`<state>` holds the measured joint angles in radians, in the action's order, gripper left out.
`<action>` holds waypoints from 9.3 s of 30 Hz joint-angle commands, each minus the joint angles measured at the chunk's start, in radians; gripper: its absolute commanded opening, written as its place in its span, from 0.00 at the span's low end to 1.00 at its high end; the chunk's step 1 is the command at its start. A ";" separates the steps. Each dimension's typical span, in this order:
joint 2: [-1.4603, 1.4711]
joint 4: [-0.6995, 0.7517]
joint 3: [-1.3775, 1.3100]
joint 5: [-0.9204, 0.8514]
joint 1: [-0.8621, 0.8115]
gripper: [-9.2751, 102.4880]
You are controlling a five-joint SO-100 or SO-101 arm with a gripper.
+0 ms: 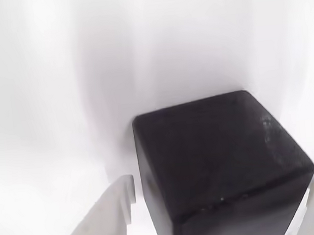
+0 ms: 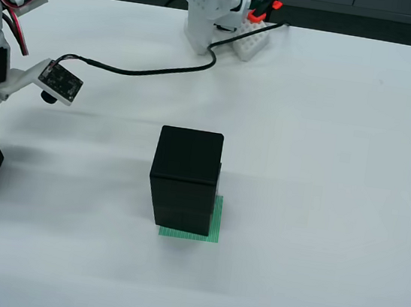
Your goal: Stack 3 Blocks on the chosen place.
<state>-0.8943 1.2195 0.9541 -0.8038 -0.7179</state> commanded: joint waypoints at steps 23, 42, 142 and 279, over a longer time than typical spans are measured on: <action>-0.025 0.066 0.000 -0.008 0.015 0.25; -0.502 0.043 0.275 -0.008 0.043 0.25; -1.477 -1.847 2.065 -0.779 0.626 0.25; -2.543 -0.390 2.191 0.868 0.735 0.08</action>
<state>-3.4162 0.8314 3.1170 0.0629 0.0215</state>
